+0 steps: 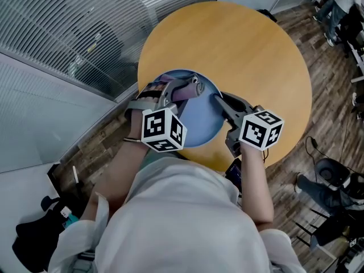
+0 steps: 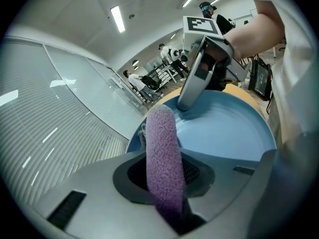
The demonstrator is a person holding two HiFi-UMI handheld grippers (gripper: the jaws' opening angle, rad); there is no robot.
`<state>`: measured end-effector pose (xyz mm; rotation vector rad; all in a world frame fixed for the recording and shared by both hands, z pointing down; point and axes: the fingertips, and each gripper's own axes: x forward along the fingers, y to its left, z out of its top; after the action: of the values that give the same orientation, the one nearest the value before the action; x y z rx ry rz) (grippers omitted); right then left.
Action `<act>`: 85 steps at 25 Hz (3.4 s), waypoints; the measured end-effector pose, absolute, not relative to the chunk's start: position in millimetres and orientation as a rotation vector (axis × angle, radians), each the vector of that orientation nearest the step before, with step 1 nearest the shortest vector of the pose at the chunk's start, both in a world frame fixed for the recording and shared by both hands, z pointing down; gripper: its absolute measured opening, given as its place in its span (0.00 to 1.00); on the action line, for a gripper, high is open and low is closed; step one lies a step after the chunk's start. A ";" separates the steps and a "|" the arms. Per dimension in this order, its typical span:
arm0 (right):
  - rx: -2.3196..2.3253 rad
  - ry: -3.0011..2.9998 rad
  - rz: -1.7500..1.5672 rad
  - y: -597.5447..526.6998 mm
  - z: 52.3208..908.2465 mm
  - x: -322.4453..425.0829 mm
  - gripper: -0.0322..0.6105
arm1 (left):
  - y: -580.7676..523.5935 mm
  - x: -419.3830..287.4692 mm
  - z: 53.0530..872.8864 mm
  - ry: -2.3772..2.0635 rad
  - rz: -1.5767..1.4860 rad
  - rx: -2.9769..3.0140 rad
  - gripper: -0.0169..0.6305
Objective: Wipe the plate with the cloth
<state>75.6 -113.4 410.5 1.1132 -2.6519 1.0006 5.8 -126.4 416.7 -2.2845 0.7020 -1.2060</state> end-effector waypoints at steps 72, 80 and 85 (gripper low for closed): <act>1.208 -2.719 1.023 -111.6 401.7 88.7 0.16 | -125.9 23.9 408.9 0.763 -1.202 -2.387 0.15; 1.201 -2.749 1.075 -116.7 401.3 96.1 0.17 | -130.1 39.5 408.6 0.737 -1.200 -2.381 0.15; 1.205 -2.755 1.098 -116.1 402.1 95.8 0.18 | -127.9 41.9 409.1 0.728 -1.196 -2.375 0.15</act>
<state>95.8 -116.1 402.1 1.2051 -2.7553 1.0976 41.9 -127.9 409.1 -2.3752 0.7281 -1.1962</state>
